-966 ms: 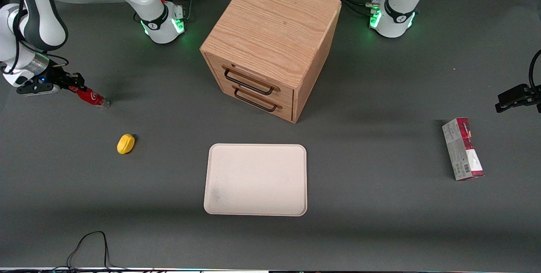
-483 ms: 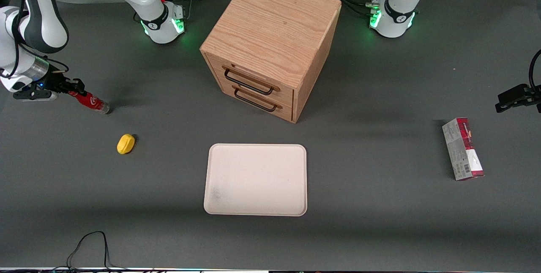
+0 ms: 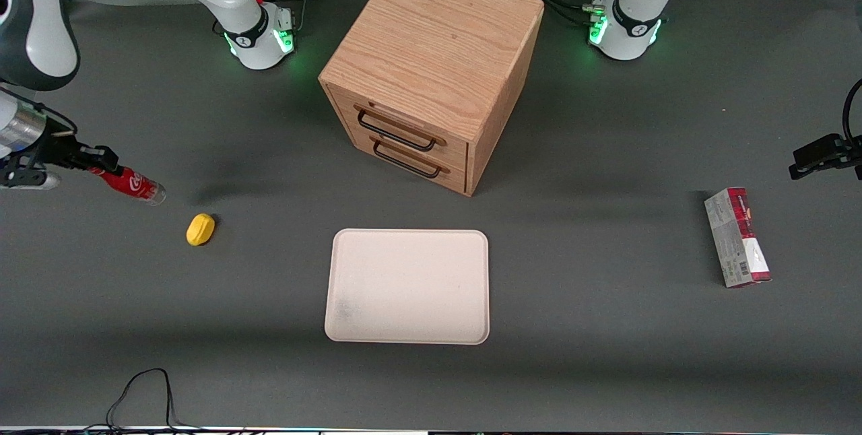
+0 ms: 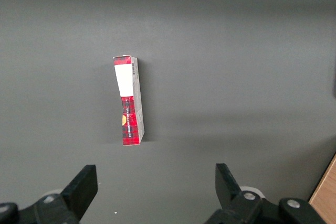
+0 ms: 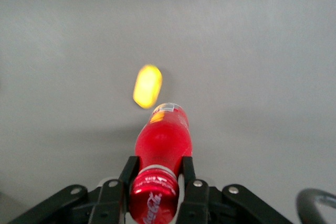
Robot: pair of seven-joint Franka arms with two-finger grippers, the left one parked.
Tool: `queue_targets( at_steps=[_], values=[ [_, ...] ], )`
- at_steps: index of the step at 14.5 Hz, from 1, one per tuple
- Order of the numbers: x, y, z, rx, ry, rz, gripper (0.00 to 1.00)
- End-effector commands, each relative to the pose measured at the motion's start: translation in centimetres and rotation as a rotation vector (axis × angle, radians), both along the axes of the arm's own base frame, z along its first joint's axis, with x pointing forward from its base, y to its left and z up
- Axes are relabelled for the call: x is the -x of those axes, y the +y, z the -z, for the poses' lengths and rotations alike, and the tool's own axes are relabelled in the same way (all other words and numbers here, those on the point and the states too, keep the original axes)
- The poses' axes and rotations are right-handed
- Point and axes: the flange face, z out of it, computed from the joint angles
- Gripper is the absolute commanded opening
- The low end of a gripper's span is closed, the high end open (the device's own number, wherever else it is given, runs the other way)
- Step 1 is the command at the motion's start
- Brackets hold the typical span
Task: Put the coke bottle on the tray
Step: 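Lift the red bottle and carry it toward the cream tray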
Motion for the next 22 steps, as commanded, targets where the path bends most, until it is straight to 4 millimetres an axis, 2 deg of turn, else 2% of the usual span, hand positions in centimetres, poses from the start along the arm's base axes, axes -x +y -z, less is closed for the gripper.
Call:
queue_targets(
  at_steps=[1, 4, 6, 7, 8, 10, 11, 12, 15, 16, 17, 20, 22],
  values=[
    [-4.5, 3.1, -3.8, 0.015, -0.013, 0.019, 0.0],
    [-8.5, 8.4, -7.7, 0.01, -0.007, 0.035, 0.0],
    [-11.4, 11.6, -9.0, 0.022, 0.026, 0.064, 0.0],
    [-12.6, 13.8, -9.5, 0.012, 0.038, 0.06, 0.0],
    [-13.5, 15.9, -10.3, -0.002, 0.03, 0.069, 0.0],
    [-14.5, 18.6, -11.7, -0.031, -0.005, 0.055, 0.0],
    [-14.9, 19.9, -11.8, -0.04, -0.015, 0.035, 0.0],
    [-15.4, 21.9, -11.5, -0.056, -0.023, 0.003, 0.0],
    [-17.6, 29.5, -8.5, -0.1, -0.063, -0.004, 0.0],
    [-18.3, 31.4, -6.8, -0.078, -0.081, 0.003, 0.0],
    [-18.4, 34.0, -5.3, -0.05, -0.1, -0.007, 0.0],
    [-19.6, 38.2, 0.8, -0.029, -0.117, -0.013, 0.0],
    [-20.6, 38.9, 4.5, -0.043, -0.127, -0.003, 0.0]
  ],
)
